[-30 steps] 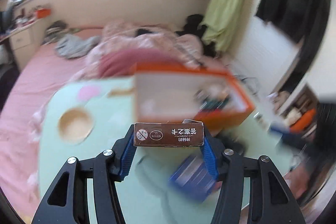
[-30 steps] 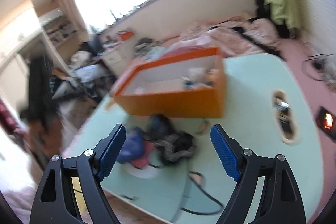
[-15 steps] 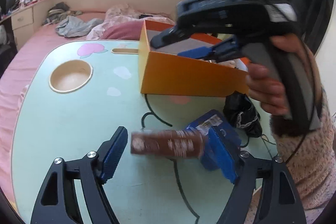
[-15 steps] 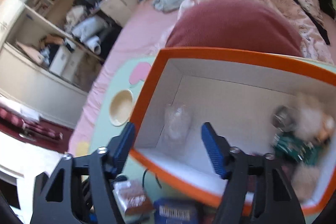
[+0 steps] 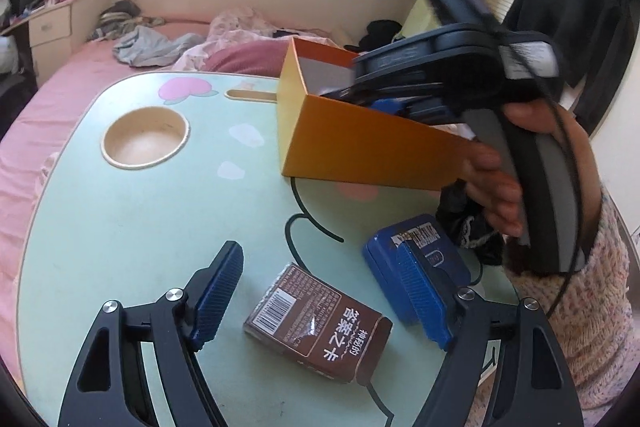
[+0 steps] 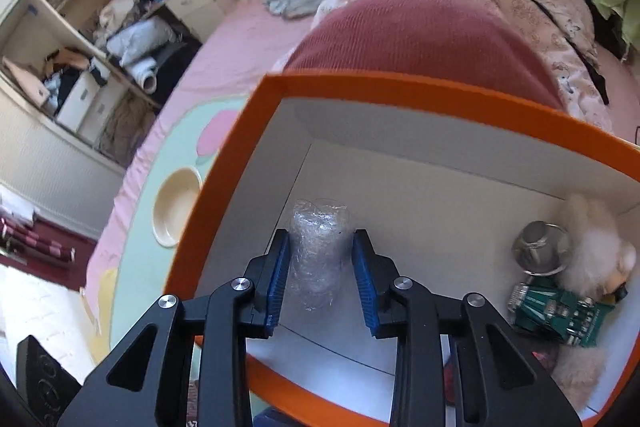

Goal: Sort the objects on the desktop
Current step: 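Lift the clear plastic bag out and place it on the table with the right gripper, then grasp the white fluffy plush in the box and lift it with the left gripper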

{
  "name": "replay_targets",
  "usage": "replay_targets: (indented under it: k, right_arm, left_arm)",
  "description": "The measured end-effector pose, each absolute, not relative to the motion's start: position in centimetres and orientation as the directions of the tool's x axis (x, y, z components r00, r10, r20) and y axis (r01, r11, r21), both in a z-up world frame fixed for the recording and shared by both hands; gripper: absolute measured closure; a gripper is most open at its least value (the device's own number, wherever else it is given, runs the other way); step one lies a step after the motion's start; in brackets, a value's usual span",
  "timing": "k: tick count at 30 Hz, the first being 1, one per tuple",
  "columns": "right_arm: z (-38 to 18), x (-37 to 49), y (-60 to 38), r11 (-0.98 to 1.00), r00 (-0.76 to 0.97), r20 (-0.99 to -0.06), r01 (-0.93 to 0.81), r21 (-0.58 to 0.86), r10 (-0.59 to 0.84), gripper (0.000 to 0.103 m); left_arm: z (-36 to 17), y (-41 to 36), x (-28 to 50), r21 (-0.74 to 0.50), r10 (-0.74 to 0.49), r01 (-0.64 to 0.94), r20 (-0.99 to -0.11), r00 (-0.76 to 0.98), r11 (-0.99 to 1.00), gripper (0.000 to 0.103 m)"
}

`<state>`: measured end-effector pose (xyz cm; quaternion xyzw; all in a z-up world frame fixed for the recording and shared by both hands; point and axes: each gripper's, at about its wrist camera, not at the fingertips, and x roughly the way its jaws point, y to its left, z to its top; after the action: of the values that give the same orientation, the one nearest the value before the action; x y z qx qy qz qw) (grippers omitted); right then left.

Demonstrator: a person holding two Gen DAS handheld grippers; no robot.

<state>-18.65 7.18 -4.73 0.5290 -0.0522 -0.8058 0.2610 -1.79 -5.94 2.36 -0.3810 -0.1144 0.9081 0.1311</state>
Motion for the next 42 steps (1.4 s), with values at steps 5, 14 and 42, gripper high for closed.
replay_targets:
  k: [5,14,42]
  right_arm:
    - [-0.4,-15.2,9.6,-0.835,-0.433,-0.728,0.408,0.368,-0.532,0.07]
    - [-0.2,-6.1,17.9,-0.932,-0.624,-0.701,0.311,0.184,-0.346,0.07]
    - [-4.4,-4.1,20.7,-0.945,-0.715,-0.618,0.27,0.185,-0.325,0.023]
  left_arm:
    - [2.5,-7.4,-1.2,-0.361,0.348,-0.136,-0.624,-0.7,-0.922,0.021]
    - [2.1,-8.4,-2.0,-0.421,0.342,-0.071,-0.615,-0.71,-0.904,0.019]
    - [9.5,5.8,-14.1,-0.258,0.34,-0.224,-0.766,-0.546,-0.94,0.028]
